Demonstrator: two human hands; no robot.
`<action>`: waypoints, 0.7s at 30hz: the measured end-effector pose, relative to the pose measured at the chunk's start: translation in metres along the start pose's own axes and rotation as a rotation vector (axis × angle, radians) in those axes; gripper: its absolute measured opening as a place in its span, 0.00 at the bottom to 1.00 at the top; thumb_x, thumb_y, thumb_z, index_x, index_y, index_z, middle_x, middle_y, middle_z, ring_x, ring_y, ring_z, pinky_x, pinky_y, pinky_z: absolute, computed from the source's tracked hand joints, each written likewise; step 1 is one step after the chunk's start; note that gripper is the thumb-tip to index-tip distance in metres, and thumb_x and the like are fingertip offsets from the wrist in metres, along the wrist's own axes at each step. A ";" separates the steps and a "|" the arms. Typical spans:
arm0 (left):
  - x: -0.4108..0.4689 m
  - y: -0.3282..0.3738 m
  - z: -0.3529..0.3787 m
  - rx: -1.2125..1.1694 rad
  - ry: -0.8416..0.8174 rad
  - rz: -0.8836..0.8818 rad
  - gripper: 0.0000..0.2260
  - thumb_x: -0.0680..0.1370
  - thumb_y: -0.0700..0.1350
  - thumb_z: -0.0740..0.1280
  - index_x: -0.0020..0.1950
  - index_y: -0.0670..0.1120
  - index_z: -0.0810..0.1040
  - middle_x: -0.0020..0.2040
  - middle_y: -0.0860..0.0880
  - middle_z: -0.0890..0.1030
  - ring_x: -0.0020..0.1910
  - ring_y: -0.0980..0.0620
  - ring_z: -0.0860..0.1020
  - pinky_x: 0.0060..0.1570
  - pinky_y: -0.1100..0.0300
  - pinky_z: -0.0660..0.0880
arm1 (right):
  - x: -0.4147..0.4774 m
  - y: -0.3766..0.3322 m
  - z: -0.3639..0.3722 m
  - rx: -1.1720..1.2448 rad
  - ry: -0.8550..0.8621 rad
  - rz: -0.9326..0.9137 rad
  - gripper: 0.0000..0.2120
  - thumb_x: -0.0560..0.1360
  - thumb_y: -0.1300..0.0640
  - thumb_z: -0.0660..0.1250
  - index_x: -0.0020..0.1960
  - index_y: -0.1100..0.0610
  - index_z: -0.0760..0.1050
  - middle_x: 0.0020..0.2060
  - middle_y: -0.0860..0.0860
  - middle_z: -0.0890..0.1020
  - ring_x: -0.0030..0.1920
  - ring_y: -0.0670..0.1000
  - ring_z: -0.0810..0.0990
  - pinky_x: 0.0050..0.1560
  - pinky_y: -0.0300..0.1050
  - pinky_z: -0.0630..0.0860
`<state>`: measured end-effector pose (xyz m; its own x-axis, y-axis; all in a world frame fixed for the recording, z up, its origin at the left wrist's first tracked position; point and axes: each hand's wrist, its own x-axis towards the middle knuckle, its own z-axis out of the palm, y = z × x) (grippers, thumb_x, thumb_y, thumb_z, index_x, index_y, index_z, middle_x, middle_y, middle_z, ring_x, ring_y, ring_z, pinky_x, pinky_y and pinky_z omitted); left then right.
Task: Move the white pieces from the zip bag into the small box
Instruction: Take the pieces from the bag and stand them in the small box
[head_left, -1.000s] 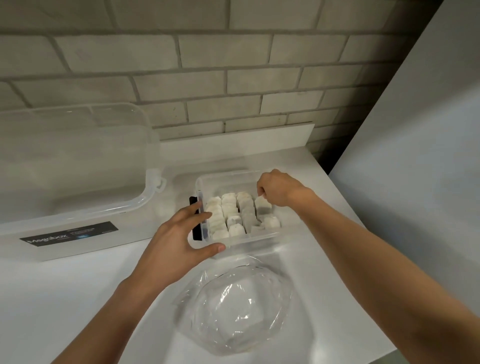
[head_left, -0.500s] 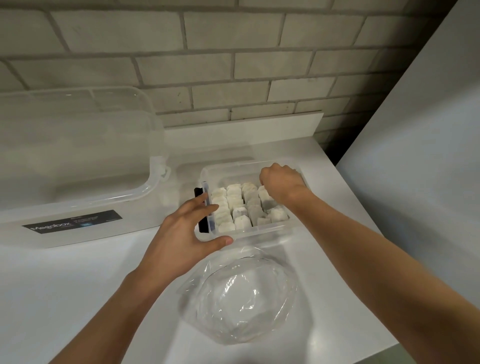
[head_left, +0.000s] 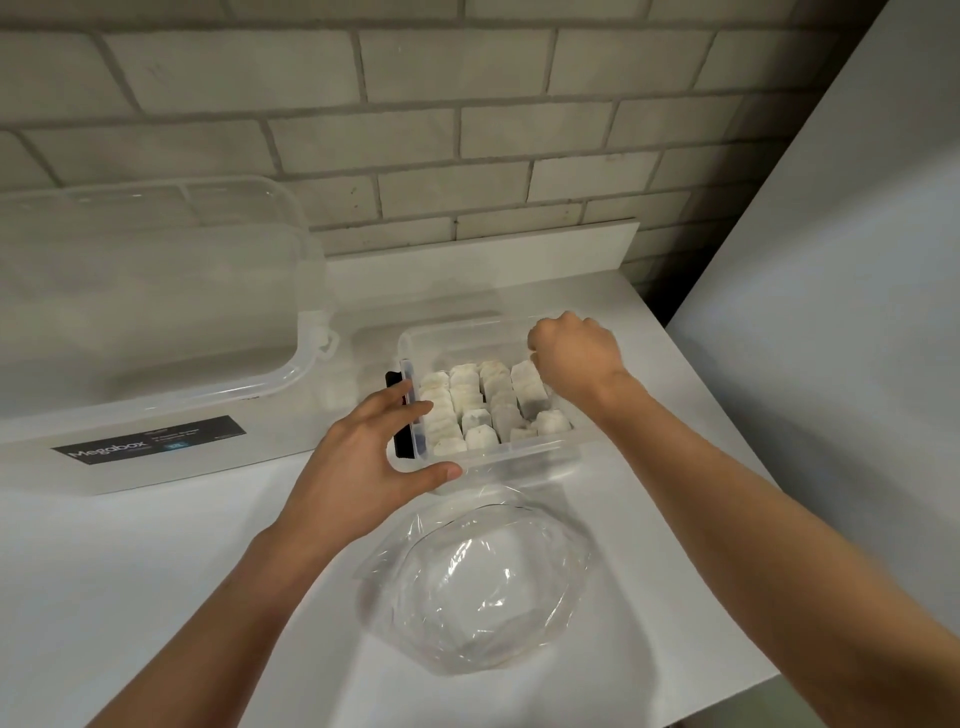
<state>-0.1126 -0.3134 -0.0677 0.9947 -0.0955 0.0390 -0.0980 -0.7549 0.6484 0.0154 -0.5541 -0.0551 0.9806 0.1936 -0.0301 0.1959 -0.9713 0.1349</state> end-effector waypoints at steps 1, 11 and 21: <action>0.000 0.000 0.000 0.007 -0.003 -0.002 0.36 0.64 0.71 0.73 0.70 0.59 0.77 0.77 0.60 0.68 0.70 0.55 0.74 0.69 0.54 0.73 | -0.004 0.006 -0.004 0.099 0.056 0.040 0.11 0.81 0.59 0.63 0.60 0.54 0.80 0.53 0.57 0.82 0.53 0.63 0.81 0.48 0.50 0.77; -0.003 0.007 0.008 -0.401 0.119 -0.193 0.25 0.77 0.54 0.73 0.73 0.57 0.72 0.69 0.59 0.71 0.63 0.60 0.76 0.61 0.60 0.75 | -0.092 0.060 0.020 1.132 0.061 0.559 0.21 0.83 0.40 0.62 0.70 0.50 0.76 0.70 0.50 0.77 0.66 0.53 0.77 0.67 0.53 0.75; 0.004 0.006 0.009 -0.756 -0.067 -0.509 0.25 0.77 0.46 0.75 0.73 0.57 0.74 0.61 0.50 0.80 0.55 0.52 0.81 0.55 0.51 0.81 | -0.097 0.063 0.033 1.387 0.054 0.518 0.17 0.79 0.47 0.72 0.64 0.52 0.78 0.52 0.52 0.83 0.47 0.52 0.84 0.43 0.46 0.83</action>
<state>-0.1098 -0.3238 -0.0704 0.9055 0.0771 -0.4173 0.4233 -0.0928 0.9012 -0.0679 -0.6384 -0.0765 0.9438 -0.2325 -0.2351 -0.2963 -0.2797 -0.9132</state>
